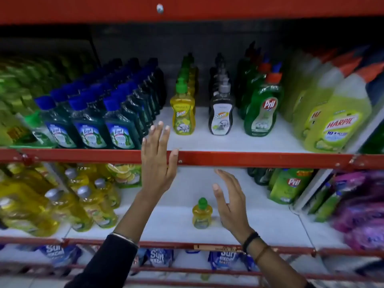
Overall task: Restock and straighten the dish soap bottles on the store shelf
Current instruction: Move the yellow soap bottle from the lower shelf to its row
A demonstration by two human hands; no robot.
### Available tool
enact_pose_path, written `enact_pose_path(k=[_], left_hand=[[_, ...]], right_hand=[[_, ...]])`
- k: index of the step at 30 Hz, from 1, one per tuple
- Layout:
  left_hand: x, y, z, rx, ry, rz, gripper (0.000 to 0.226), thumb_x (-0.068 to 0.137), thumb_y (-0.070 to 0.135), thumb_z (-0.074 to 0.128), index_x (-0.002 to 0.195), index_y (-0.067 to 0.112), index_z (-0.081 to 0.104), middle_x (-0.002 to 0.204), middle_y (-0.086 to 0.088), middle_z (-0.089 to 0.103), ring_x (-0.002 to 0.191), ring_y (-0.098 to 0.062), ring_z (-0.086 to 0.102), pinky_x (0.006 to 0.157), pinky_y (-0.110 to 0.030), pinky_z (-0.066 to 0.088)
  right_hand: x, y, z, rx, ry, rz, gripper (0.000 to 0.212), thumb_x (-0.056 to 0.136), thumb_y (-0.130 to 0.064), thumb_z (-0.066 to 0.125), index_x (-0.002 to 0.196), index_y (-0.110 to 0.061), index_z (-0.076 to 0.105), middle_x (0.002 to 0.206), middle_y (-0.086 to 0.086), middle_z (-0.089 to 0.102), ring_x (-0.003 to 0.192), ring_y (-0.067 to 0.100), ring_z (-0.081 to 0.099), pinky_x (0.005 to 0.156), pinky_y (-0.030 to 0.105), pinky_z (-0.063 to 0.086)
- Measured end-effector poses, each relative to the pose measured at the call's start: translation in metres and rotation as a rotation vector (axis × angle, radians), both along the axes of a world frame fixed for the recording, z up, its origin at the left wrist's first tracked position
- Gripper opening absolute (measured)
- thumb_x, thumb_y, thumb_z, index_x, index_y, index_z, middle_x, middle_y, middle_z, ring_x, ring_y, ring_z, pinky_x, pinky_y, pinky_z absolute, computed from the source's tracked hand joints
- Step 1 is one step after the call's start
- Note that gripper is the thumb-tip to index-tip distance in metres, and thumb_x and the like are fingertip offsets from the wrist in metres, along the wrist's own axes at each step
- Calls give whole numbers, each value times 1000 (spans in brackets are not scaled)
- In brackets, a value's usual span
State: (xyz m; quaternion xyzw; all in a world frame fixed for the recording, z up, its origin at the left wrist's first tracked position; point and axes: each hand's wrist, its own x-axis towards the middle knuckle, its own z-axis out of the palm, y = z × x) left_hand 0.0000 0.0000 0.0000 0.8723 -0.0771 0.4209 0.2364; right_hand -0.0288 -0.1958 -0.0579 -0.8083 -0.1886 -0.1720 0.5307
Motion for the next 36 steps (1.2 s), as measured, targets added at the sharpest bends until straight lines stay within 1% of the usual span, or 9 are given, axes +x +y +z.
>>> enact_pose_path(k=[6, 10, 11, 14, 17, 23, 29, 34, 36], left_hand=[[13, 7, -25, 78, 103, 127, 59, 100, 49, 16, 147, 17, 32, 155, -5, 31, 146, -20, 17, 119, -37, 1], [22, 18, -37, 242, 42, 213, 54, 101, 46, 21, 143, 17, 39, 148, -8, 43, 142, -24, 24, 118, -35, 1], [24, 20, -40, 273, 23, 232, 52, 101, 45, 24, 141, 17, 40, 146, -8, 45, 140, -25, 27, 118, -36, 2], [32, 22, -49, 323, -41, 286, 50, 100, 45, 31, 141, 17, 38, 144, -7, 44, 139, -26, 27, 119, -38, 3], [40, 22, -55, 339, -89, 328, 51, 100, 47, 29, 142, 18, 35, 145, -4, 34, 139, -26, 24, 119, -37, -1], [43, 22, -57, 340, -117, 348, 51, 99, 48, 29, 142, 19, 33, 145, -3, 34, 139, -26, 23, 120, -37, -2], [41, 20, -54, 325, -81, 352, 51, 100, 48, 28, 141, 18, 35, 144, -5, 37, 138, -27, 25, 119, -37, -2], [36, 20, -53, 326, -41, 332, 52, 100, 47, 27, 141, 17, 35, 144, -6, 38, 139, -27, 24, 119, -38, -1], [34, 23, -53, 346, -42, 329, 52, 100, 46, 29, 142, 16, 35, 145, -6, 38, 139, -27, 24, 119, -38, 1]], right_hand=[[4, 3, -74, -48, 342, 56, 50, 92, -40, 52, 137, -21, 41, 142, -2, 45, 133, 12, 40, 111, 34, 34], [16, 11, -99, -103, 526, 123, 65, 86, -10, 64, 141, -14, 30, 138, 2, 41, 124, 12, 42, 96, 4, 30], [19, 12, -104, -128, 563, 139, 67, 85, -6, 63, 142, -12, 29, 136, 4, 43, 122, 14, 44, 95, 4, 31], [28, 14, -121, -221, 581, 161, 66, 84, -2, 57, 142, -15, 29, 140, 11, 45, 130, 25, 43, 107, 25, 32], [33, 14, -130, -234, 609, 177, 66, 84, 5, 53, 142, -13, 28, 140, 13, 43, 130, 24, 43, 107, 26, 31], [38, 11, -132, -224, 589, 142, 43, 79, -1, 64, 118, -8, 46, 115, 10, 56, 106, 22, 54, 86, 22, 37], [31, 8, -128, -154, 539, 156, 45, 77, -2, 68, 118, -12, 51, 113, 6, 60, 104, 20, 57, 89, 25, 44], [19, -7, -91, -21, 423, 179, 45, 76, -12, 74, 108, -34, 52, 112, 3, 62, 100, 4, 59, 85, 15, 45], [15, -12, -67, 50, 382, 188, 42, 75, -21, 75, 110, -33, 54, 113, 3, 63, 103, 8, 60, 89, 23, 48]])
